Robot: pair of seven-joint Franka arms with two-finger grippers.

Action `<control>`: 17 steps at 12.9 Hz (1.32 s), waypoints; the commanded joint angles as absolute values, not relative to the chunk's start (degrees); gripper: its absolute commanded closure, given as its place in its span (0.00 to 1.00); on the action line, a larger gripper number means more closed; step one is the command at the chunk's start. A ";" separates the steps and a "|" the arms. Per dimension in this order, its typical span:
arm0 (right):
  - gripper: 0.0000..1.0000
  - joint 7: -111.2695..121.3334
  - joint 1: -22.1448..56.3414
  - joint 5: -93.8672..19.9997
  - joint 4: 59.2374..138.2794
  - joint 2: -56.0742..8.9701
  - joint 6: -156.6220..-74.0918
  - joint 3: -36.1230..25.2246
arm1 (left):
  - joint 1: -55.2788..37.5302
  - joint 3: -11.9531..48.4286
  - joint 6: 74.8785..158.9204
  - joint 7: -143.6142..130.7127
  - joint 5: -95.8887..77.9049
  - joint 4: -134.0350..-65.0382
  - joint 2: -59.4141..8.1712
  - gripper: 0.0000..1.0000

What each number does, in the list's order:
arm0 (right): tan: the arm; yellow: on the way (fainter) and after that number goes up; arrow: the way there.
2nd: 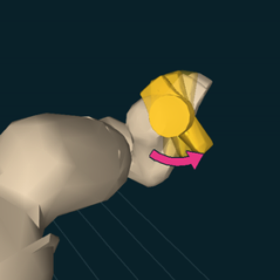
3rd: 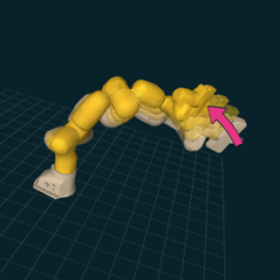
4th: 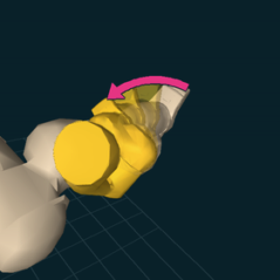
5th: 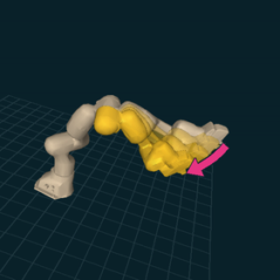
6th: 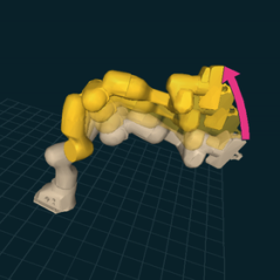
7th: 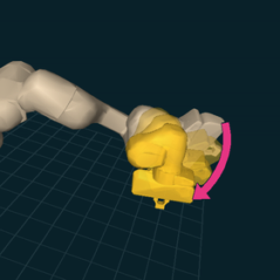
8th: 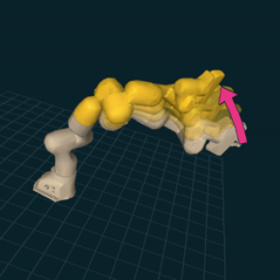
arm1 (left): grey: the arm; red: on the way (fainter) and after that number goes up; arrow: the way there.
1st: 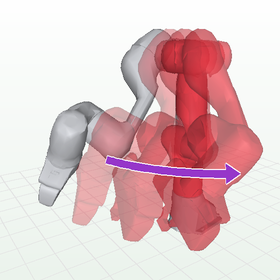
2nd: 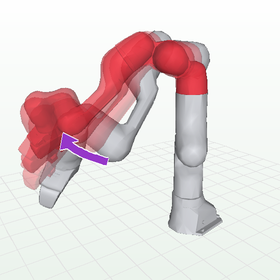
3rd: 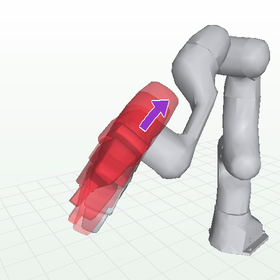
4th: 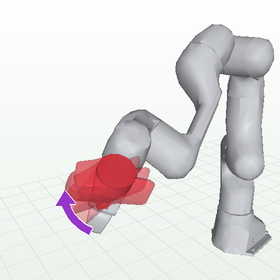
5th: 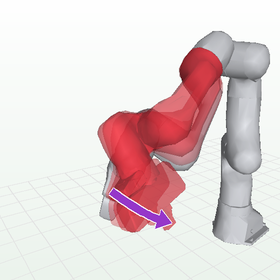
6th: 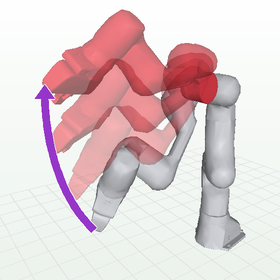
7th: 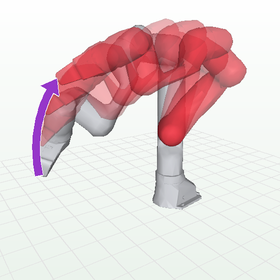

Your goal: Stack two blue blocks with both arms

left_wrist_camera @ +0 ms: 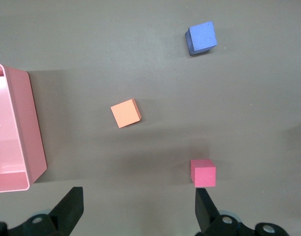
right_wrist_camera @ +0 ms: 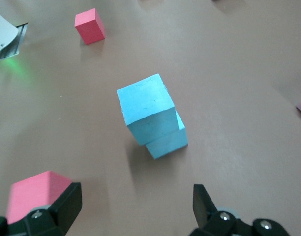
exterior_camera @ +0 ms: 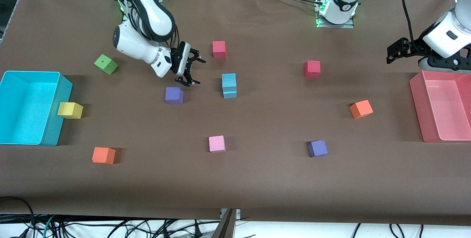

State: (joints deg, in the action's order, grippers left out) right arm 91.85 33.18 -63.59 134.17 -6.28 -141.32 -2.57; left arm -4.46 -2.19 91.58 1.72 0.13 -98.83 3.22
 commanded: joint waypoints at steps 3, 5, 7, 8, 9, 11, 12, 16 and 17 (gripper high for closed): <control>0.00 68.15 28.85 -36.60 128.70 0.62 -121.78 -11.67 | -3.87 -1.67 92.02 2.37 0.88 -100.02 4.57 0.00; 0.00 60.08 24.54 -26.34 120.45 -0.43 -111.93 -13.53 | -3.69 -1.67 92.02 2.55 0.97 -99.93 4.57 0.00; 0.00 45.34 24.08 -13.51 112.36 -0.61 -104.27 -14.58 | -3.69 -1.67 91.59 2.55 0.97 -99.58 4.57 0.00; 0.00 37.43 24.08 -9.88 109.37 -0.88 -101.02 -14.85 | -3.69 -1.58 91.06 2.46 1.05 -99.32 4.48 0.00; 0.00 29.78 24.00 -8.28 106.46 -1.49 -98.20 -15.64 | -3.78 -1.50 90.97 2.46 1.05 -99.14 4.31 0.00; 0.00 15.20 23.47 -8.09 104.33 -2.46 -97.65 -17.75 | -3.69 -1.41 90.53 2.46 1.05 -98.00 3.87 0.00; 0.00 7.20 23.21 -7.22 103.37 -2.55 -97.82 -18.45 | -3.69 -1.41 90.44 2.46 1.14 -97.91 3.78 0.00; 0.00 -8.52 23.03 3.07 98.54 -1.06 -93.01 -18.02 | -3.69 -1.23 90.53 2.37 1.14 -97.91 3.60 0.00; 0.00 -8.09 21.55 3.69 95.48 -0.97 -89.68 -17.84 | -3.69 -1.23 90.53 2.37 1.14 -97.91 3.60 0.00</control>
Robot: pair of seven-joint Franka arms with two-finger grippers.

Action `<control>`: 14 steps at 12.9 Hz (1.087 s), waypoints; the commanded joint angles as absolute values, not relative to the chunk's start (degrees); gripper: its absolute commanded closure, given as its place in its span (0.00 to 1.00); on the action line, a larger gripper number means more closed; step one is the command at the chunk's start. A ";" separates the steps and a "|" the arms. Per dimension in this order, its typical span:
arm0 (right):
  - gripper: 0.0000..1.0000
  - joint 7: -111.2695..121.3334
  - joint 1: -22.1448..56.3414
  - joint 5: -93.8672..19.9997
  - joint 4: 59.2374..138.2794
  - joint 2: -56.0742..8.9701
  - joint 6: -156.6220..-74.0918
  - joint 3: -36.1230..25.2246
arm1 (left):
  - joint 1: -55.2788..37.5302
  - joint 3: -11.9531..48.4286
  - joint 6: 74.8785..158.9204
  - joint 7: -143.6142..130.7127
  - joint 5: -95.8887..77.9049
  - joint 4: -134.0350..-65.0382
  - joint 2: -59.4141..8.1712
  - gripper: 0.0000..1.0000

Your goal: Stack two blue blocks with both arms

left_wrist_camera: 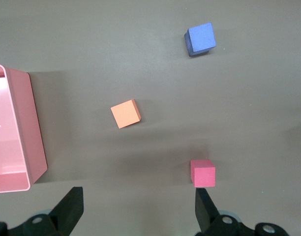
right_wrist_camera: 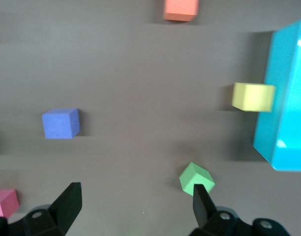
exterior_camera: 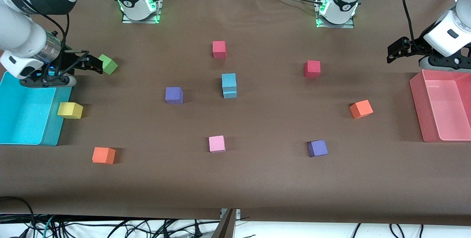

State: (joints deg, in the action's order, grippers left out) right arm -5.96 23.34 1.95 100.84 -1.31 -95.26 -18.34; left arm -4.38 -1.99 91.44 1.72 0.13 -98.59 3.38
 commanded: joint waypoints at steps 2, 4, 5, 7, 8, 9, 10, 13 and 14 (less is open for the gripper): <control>0.00 -6.69 15.15 3.69 90.29 -0.97 -86.14 -15.13 | -3.60 -1.23 90.53 2.37 1.14 -97.91 3.60 0.00; 0.00 -2.22 13.54 3.52 89.12 -0.71 -85.26 -14.59 | -3.69 -1.23 90.53 2.37 1.14 -97.91 3.60 0.00; 0.00 -2.11 13.19 3.17 90.25 -0.44 -86.99 -14.59 | -3.69 -1.23 90.53 2.29 1.14 -97.91 3.60 0.00; 0.00 -1.58 11.96 2.73 92.11 -0.35 -90.44 -14.50 | -3.60 -1.23 90.53 2.29 1.05 -97.91 3.69 0.00; 0.00 -2.45 11.95 2.64 92.54 -0.35 -89.83 -13.98 | -3.69 -1.23 90.53 2.29 1.14 -97.91 3.69 0.00; 0.00 -1.68 12.04 2.64 92.37 -0.70 -89.82 -13.97 | -3.60 -1.23 90.44 2.29 1.14 -97.91 3.60 0.00; 0.00 -2.28 13.00 2.81 92.11 -0.96 -89.82 -13.89 | -3.60 -1.23 90.53 2.29 1.06 -97.91 3.69 0.00; 0.00 -2.46 13.18 2.64 92.37 -0.97 -90.18 -13.97 | -3.69 -1.23 90.53 2.29 1.14 -97.91 3.69 0.00; 0.00 -2.46 13.18 2.38 92.37 -0.97 -90.35 -13.89 | -3.60 -1.32 90.53 2.29 1.06 -97.91 3.69 0.00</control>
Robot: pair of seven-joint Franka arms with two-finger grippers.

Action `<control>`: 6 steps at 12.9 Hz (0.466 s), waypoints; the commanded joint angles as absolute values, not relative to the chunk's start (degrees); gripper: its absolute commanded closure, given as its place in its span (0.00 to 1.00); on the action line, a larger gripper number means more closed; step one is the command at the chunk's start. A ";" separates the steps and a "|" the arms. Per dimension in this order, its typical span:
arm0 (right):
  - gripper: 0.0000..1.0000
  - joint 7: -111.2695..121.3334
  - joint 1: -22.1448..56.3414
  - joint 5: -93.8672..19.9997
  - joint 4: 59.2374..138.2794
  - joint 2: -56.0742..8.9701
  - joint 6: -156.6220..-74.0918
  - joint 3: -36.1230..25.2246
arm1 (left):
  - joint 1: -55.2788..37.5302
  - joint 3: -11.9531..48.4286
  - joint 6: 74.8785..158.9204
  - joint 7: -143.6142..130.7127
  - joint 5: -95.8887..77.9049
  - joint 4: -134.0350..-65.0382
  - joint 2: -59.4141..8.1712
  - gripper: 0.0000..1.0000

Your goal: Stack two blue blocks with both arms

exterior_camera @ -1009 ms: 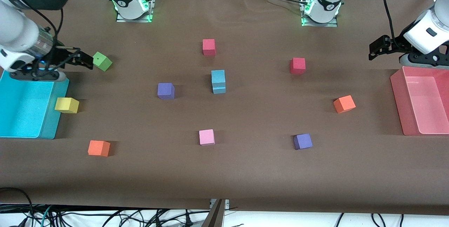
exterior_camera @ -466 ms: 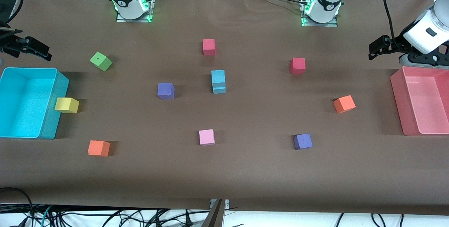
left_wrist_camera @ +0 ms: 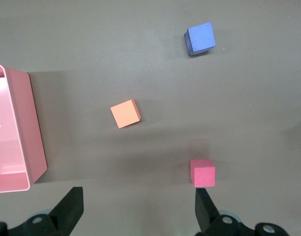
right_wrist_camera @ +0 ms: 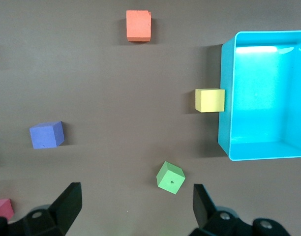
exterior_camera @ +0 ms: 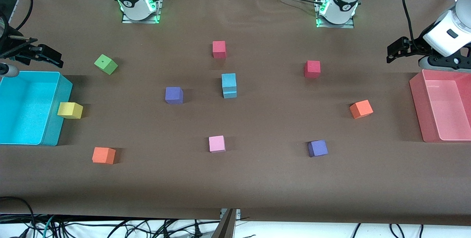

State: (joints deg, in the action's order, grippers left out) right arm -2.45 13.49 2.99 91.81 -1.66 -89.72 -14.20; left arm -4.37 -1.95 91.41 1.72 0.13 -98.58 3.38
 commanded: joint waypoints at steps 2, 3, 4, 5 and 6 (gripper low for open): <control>0.00 -2.46 13.18 0.89 92.37 -1.05 -90.53 -13.89 | -3.60 -1.32 90.44 2.29 1.05 -97.91 3.60 0.00; 0.00 -2.46 13.18 0.79 92.37 -1.05 -90.53 -13.97 | -3.69 -1.32 90.44 2.29 1.14 -97.91 3.60 0.00; 0.00 -2.46 13.10 0.70 92.46 -1.05 -90.61 -13.97 | -3.69 -1.32 90.44 2.29 1.06 -97.91 3.60 0.00; 0.00 -2.46 13.10 0.62 92.37 -1.32 -90.62 -13.97 | -3.60 -1.41 90.44 2.29 1.05 -97.91 3.60 0.00; 0.00 -2.46 13.10 0.09 92.37 -1.32 -90.62 -13.97 | -3.60 -1.32 90.35 2.29 1.14 -97.91 3.69 0.00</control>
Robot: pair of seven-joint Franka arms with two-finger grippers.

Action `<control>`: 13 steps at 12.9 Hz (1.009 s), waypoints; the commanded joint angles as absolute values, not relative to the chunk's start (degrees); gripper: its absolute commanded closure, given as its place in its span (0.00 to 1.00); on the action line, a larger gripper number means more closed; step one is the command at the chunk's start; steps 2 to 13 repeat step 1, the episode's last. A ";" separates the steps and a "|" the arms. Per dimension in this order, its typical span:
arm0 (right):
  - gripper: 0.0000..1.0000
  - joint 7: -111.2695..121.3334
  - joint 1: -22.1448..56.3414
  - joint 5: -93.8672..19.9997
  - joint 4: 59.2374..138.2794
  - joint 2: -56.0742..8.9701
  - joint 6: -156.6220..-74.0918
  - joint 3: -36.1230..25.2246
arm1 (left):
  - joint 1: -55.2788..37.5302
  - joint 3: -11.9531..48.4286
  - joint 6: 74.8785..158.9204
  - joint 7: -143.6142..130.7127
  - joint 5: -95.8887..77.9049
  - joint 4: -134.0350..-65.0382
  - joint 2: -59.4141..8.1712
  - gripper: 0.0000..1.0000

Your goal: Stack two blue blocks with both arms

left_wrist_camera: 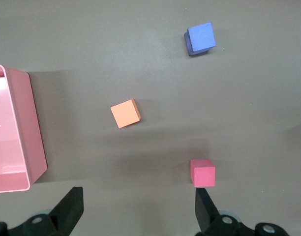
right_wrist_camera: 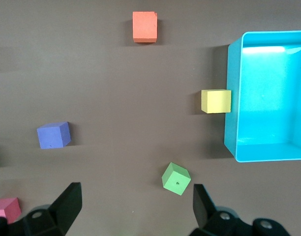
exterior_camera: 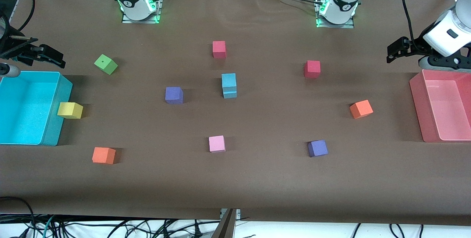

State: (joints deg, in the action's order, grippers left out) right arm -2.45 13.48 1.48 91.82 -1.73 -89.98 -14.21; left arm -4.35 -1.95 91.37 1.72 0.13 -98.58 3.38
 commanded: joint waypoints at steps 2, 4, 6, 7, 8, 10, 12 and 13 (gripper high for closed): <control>0.00 -2.46 13.10 -0.43 92.37 -1.32 -90.62 -13.97 | -3.69 -1.32 90.35 2.29 1.14 -97.91 3.69 0.00; 0.00 -2.46 13.10 -0.43 92.37 -1.32 -90.62 -13.97 | -3.69 -1.32 90.35 2.29 1.14 -97.91 3.69 0.00; 0.00 -2.46 13.10 -0.43 92.37 -1.32 -90.62 -13.97 | -3.69 -1.32 90.35 2.29 1.14 -97.91 3.69 0.00; 0.00 -2.46 13.10 -0.43 92.37 -1.32 -90.62 -13.97 | -3.69 -1.32 90.35 2.29 1.14 -97.91 3.69 0.00; 0.00 -2.46 13.10 -0.43 92.37 -1.32 -90.62 -13.97 | -3.69 -1.32 90.35 2.29 1.14 -97.91 3.69 0.00; 0.00 -2.46 13.10 -0.43 92.37 -1.32 -90.62 -13.97 | -3.69 -1.32 90.35 2.29 1.14 -97.91 3.69 0.00; 0.00 -2.46 13.10 -0.43 92.37 -1.32 -90.62 -13.97 | -3.69 -1.32 90.35 2.29 1.14 -97.91 3.69 0.00; 0.00 -2.46 13.10 -0.43 92.37 -1.32 -90.62 -13.97 | -3.69 -1.32 90.35 2.29 1.14 -97.91 3.69 0.00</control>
